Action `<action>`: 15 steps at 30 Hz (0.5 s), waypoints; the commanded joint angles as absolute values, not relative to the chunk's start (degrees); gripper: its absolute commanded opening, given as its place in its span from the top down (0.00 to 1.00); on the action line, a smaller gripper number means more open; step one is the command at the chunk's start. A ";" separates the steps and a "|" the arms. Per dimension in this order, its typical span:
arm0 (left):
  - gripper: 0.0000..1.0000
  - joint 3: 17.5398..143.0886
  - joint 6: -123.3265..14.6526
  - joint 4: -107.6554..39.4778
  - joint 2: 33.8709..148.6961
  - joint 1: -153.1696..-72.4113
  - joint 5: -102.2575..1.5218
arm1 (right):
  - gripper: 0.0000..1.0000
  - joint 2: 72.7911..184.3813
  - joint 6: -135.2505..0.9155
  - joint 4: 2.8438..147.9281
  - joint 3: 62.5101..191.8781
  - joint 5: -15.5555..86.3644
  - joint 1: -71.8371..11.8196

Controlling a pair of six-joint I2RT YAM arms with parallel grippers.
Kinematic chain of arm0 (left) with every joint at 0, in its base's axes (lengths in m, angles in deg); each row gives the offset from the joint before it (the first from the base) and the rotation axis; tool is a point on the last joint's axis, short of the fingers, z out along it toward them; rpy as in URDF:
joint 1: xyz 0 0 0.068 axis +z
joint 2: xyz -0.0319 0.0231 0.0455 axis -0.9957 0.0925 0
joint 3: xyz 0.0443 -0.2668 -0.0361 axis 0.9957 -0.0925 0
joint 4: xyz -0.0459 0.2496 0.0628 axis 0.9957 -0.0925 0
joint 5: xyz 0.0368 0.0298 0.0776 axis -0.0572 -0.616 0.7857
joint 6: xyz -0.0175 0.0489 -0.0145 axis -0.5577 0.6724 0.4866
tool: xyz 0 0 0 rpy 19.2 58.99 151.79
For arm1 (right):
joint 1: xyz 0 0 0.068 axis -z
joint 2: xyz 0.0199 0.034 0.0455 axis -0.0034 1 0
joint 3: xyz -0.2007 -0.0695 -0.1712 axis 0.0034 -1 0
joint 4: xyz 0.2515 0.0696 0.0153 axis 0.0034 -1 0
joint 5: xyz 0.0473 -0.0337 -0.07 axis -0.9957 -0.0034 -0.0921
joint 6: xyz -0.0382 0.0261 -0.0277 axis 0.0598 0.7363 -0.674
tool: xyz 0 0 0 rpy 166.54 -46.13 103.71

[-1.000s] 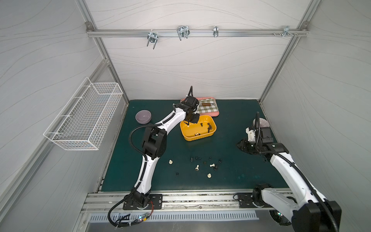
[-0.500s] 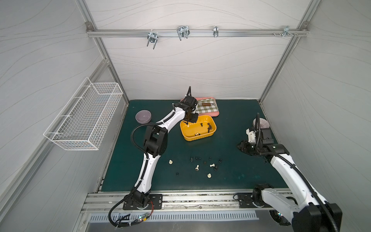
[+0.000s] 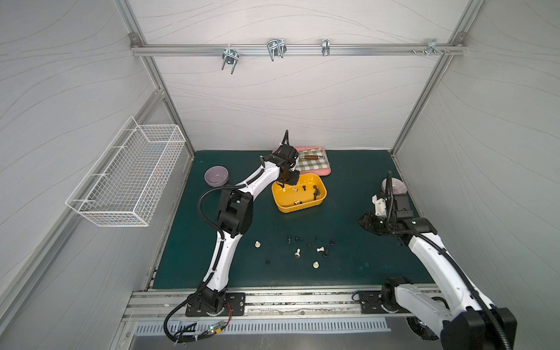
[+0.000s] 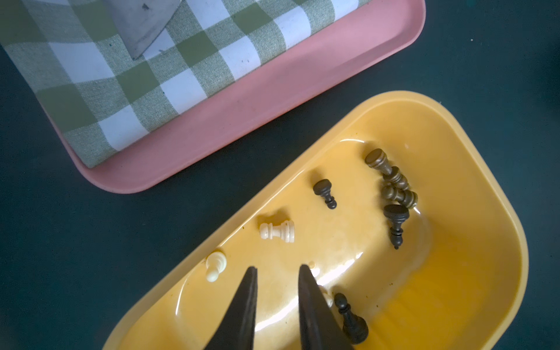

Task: Put the chess pieces into the storage box
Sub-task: Place the chess piece in the storage box.

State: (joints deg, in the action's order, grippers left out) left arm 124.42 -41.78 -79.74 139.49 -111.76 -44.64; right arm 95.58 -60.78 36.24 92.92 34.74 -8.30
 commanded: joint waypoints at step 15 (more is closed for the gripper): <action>0.74 123.51 -41.69 -77.78 137.30 -110.97 -45.96 | 0.70 94.44 -60.65 34.12 92.84 34.21 -8.08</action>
State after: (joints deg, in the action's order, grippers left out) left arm 123.59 -41.83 -79.50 139.49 -111.28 -45.08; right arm 95.38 -60.54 35.82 92.92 34.69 -8.30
